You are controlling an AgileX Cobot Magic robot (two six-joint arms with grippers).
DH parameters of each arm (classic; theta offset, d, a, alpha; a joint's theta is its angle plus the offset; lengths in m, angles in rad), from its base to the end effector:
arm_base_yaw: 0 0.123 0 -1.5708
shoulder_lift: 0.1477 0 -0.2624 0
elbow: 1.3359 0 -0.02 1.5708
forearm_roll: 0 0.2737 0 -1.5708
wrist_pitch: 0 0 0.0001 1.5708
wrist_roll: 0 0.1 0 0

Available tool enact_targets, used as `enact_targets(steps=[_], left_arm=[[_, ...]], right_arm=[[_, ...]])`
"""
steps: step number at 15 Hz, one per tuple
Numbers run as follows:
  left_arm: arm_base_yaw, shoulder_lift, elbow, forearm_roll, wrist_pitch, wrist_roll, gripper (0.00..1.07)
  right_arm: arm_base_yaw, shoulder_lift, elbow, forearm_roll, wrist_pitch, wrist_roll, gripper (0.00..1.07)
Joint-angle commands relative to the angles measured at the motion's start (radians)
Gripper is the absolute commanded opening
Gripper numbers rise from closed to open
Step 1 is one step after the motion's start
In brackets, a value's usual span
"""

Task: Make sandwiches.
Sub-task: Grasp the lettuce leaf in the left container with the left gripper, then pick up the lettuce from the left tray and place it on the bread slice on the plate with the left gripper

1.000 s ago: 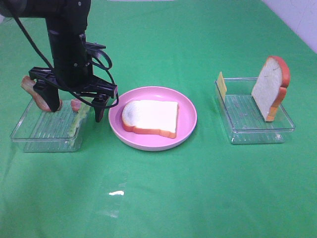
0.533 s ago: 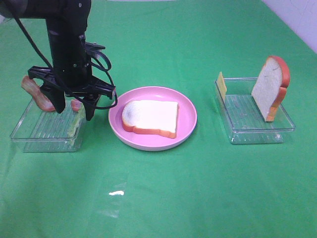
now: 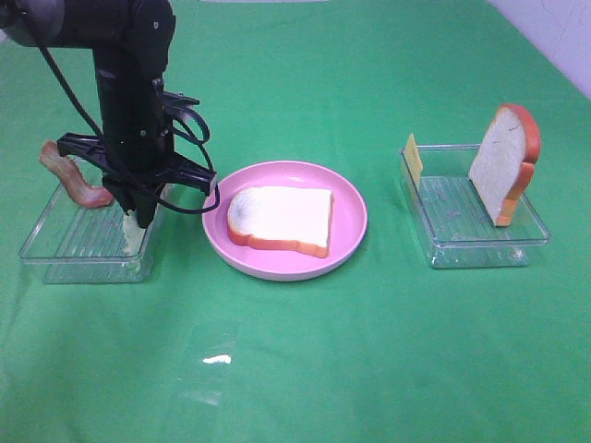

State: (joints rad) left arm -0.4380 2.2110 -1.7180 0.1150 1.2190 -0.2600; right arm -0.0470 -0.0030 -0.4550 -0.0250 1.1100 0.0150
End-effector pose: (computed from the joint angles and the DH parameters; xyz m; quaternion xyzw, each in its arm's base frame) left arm 0.4031 -0.1769 0.1191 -0.1099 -0.9921 -0.0594 0.0071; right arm 0.0482 -0.0045 0.2663 0.0277 0.8756 -0.0202 0.4818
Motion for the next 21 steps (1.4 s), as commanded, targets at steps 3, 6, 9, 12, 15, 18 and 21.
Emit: enact_targets(steps=[3, 6, 9, 12, 15, 18, 21], left_arm=[[-0.003, -0.002, 0.005, -0.006, 0.031, 0.008, 0.00], [-0.003, -0.023, 0.004, -0.016, 0.031, 0.008, 0.00], [-0.003, -0.059, 0.004, -0.016, 0.030, 0.005, 0.00], [-0.003, -0.117, 0.004, -0.018, 0.029, 0.005, 0.00], [-0.003, -0.167, -0.009, -0.026, 0.026, 0.008, 0.00], [-0.003, -0.184, -0.081, -0.216, -0.048, 0.125, 0.00], [-0.003, -0.138, -0.090, -0.648, -0.211, 0.436, 0.00]], right_arm=[[-0.001, -0.030, 0.002, -0.003, -0.002, -0.003, 0.82], [-0.001, -0.030, 0.002, -0.003, -0.002, -0.003, 0.82], [-0.001, -0.030, 0.002, -0.003, -0.002, -0.003, 0.82], [-0.001, -0.030, 0.002, -0.003, -0.002, -0.003, 0.82], [-0.001, -0.030, 0.002, -0.003, -0.002, -0.003, 0.82], [-0.001, -0.030, 0.002, -0.003, -0.002, -0.003, 0.82], [-0.001, -0.030, 0.002, -0.003, -0.002, -0.003, 0.82]])
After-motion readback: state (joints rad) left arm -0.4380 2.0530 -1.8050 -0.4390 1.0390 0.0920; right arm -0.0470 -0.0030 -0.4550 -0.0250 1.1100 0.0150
